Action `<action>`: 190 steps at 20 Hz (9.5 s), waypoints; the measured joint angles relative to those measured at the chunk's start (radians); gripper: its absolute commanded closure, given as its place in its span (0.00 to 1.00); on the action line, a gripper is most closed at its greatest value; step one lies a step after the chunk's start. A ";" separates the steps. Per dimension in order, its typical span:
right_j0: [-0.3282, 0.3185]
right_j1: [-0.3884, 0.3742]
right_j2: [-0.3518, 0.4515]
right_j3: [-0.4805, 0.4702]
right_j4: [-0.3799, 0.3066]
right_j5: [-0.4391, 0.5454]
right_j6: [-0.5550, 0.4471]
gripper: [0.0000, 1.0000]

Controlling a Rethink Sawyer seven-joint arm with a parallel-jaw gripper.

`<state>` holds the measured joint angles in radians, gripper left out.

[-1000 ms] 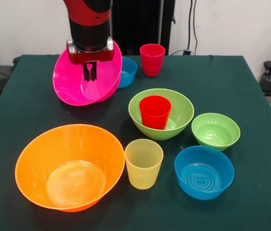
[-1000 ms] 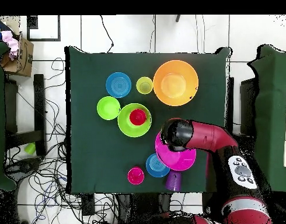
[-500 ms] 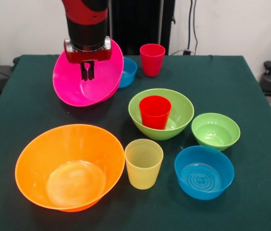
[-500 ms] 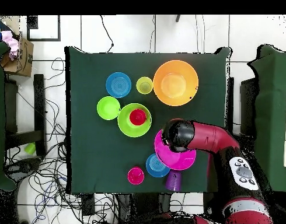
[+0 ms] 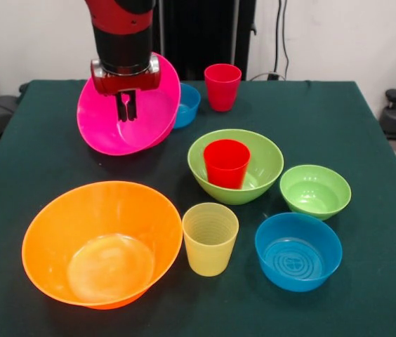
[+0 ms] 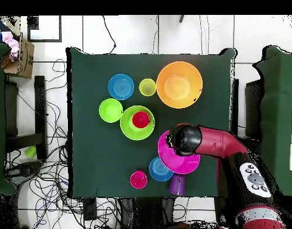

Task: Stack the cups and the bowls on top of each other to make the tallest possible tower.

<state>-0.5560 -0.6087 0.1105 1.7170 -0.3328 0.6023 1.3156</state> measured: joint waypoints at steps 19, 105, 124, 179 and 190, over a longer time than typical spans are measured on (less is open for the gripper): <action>-0.040 -0.096 0.109 0.126 -0.090 0.000 0.000 1.00; -0.068 -0.028 0.151 0.293 -0.063 -0.105 0.000 0.00; -0.029 0.037 0.064 0.289 -0.106 -0.109 0.000 1.00; 0.158 -0.449 -0.034 0.190 -0.035 0.324 0.000 1.00; 0.244 -0.411 -0.034 0.085 0.025 0.324 0.024 1.00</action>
<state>-0.3125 -1.0198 0.0764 1.8017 -0.3079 0.9267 1.3392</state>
